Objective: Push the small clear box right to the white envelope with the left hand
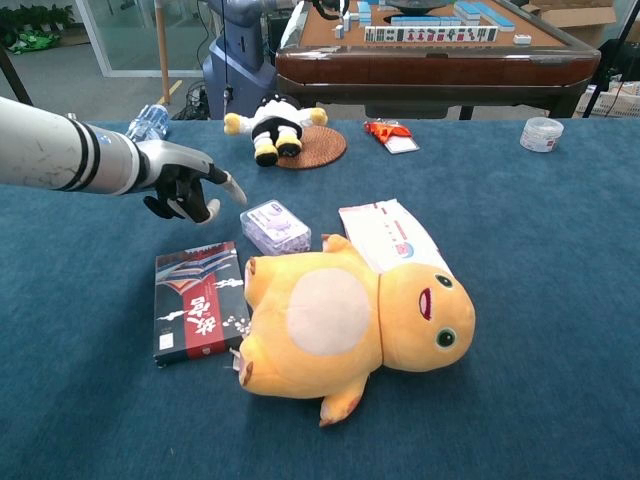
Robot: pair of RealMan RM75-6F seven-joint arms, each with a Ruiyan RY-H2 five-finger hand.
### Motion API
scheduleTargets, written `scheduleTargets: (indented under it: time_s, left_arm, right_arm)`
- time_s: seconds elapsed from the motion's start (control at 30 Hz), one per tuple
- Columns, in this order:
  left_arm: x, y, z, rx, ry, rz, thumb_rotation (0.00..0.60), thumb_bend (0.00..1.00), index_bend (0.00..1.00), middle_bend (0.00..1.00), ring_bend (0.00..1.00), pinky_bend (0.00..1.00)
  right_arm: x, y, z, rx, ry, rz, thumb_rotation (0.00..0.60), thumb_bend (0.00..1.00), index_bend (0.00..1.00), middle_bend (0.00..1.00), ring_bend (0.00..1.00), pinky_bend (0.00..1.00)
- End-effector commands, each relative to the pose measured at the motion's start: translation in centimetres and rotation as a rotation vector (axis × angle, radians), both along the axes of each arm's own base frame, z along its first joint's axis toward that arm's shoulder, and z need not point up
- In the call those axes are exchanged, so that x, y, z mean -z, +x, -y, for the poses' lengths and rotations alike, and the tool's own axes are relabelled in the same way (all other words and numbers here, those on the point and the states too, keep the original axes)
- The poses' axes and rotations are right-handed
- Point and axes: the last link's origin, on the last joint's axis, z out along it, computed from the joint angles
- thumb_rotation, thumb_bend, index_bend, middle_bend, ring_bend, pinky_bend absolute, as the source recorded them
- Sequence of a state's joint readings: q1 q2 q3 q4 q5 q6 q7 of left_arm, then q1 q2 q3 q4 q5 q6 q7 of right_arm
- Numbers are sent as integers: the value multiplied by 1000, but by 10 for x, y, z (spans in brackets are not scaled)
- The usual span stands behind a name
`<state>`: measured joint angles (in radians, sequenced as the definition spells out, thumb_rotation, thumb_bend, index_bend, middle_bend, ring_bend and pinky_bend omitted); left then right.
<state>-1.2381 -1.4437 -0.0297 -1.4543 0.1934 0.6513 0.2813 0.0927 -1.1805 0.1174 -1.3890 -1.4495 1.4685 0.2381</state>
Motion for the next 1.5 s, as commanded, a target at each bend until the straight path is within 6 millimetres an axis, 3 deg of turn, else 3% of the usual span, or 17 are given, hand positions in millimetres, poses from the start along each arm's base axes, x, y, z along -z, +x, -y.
scheduleTargets:
  time_s: [0.03,1.5]
  left_arm:
    - [1,0,0,-3,-7,-1,600,739,158,1000,1000,1000]
    - [17,38,27,121,-111,51,600,740,161,1000,1000,1000]
  right_arm:
    - [-1,0,0,1,-2,0,600,0,446,372,292,400]
    - [1,-2,0,5,4,5,600,0,446,372,292,400]
